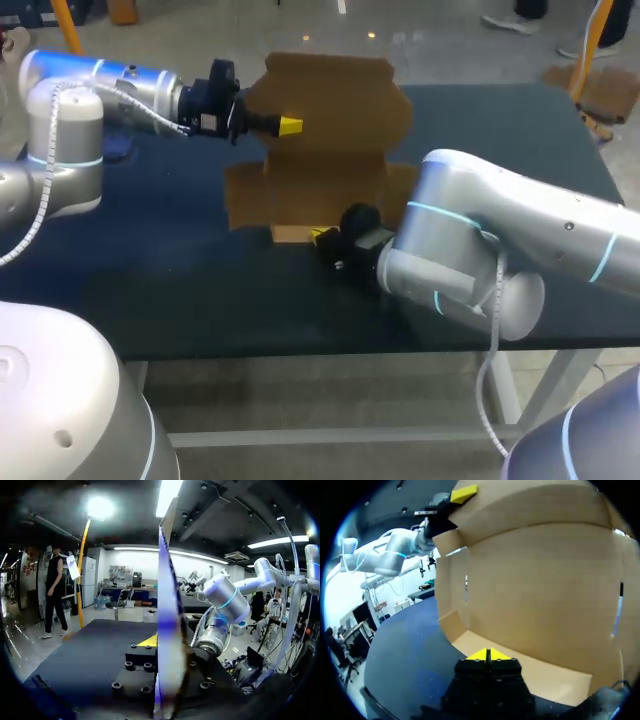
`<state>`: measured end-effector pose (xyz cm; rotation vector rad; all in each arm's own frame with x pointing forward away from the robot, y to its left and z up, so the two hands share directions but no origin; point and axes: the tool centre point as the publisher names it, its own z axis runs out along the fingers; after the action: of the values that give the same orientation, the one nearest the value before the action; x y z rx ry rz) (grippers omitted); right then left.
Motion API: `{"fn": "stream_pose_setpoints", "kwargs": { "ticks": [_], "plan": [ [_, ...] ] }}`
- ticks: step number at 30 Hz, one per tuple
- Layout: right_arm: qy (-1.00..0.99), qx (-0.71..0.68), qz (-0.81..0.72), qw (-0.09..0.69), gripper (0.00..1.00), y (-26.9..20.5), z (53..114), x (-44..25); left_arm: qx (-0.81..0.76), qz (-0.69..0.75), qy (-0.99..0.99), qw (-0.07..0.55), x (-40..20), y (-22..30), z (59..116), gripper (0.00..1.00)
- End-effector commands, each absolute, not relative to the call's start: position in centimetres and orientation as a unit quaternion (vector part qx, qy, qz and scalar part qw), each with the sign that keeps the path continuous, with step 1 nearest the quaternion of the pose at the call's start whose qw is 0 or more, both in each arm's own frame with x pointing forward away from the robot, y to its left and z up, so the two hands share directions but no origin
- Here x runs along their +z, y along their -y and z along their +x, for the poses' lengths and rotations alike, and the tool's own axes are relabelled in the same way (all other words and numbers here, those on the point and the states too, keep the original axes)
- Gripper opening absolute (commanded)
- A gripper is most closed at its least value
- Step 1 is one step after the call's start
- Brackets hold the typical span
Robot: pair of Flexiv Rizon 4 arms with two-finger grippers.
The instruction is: Assemble the packaging by folding the flat box into shape, placing the metal phone stand inside, and closing the box properly
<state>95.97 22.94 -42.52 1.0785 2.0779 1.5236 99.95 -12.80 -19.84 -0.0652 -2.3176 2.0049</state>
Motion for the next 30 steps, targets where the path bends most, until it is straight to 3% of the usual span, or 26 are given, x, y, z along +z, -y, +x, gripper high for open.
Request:
{"fn": "stream_pose_setpoints", "kwargs": {
  "ticks": [1,30],
  "plan": [
    [-0.708,0.494,0.436,0.253,0.00,-23.4,95.9,-42.8,0.654,-0.015,0.756,0.024,-19.7,12.5,98.6,0.00],
    [-0.708,0.494,0.436,0.253,0.00,-23.4,95.9,-42.8,0.655,-0.039,0.753,0.044,-21.9,13.1,95.2,0.00]
  ]
}}
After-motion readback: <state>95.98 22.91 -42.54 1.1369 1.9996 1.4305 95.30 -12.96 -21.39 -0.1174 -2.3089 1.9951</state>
